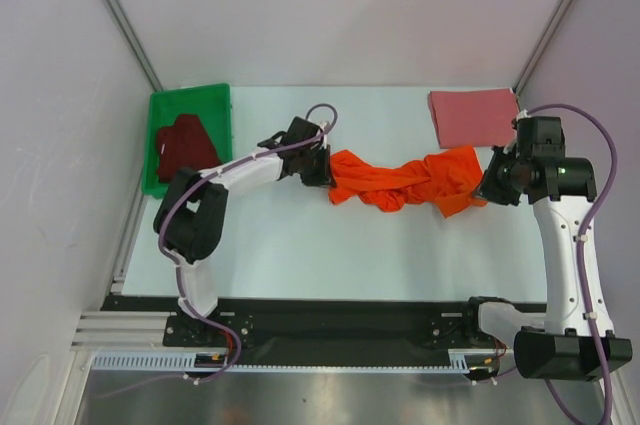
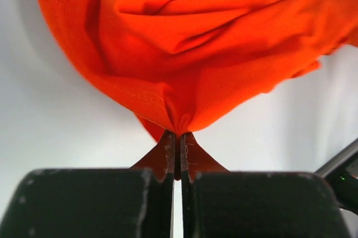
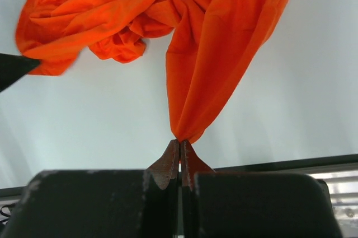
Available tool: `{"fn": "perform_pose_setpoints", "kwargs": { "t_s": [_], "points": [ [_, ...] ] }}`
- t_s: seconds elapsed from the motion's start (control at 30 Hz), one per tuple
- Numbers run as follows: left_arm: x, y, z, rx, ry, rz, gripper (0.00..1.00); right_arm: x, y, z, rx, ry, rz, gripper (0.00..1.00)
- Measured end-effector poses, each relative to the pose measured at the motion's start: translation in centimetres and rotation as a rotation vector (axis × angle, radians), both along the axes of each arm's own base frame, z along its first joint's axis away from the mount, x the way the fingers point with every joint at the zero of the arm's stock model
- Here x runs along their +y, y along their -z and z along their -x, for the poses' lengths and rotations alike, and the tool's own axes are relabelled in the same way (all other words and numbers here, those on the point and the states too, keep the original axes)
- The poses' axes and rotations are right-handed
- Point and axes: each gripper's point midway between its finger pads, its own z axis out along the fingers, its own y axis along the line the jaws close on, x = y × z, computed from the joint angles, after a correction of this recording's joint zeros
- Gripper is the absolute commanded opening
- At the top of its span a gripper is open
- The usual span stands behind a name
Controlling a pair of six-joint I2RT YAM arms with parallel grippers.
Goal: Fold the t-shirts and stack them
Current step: Flatten the tshirt out
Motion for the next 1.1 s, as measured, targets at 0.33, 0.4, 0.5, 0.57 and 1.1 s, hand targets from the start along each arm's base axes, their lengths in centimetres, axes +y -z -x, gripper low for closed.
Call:
{"fn": "perform_pose_setpoints", "kwargs": {
  "t_s": [0.33,0.4,0.5,0.57,1.1],
  "points": [
    [6.1,-25.8,1.3,-0.54,-0.114,0.089,0.0,-2.8,-6.5,-2.1,-0.105,0.082,0.135,0.0],
    [8.9,-32.3,3.4,-0.687,-0.175,0.148,0.01,-3.5,-10.1,-2.8,-0.204,0.112,0.157,0.0],
    [13.2,-39.8,7.6,-0.873,-0.271,0.226,0.0,-4.5,-15.4,-2.7,-0.364,0.171,0.17,0.0],
    [15.5,-43.0,10.6,-0.96,-0.315,0.271,0.0,-5.1,-18.8,-1.7,-0.472,0.215,0.173,0.0],
    [17.5,-30.2,12.1,-0.65,-0.307,0.003,0.0,-4.5,-22.8,6.3,-0.667,0.289,0.129,0.0]
  ]
}}
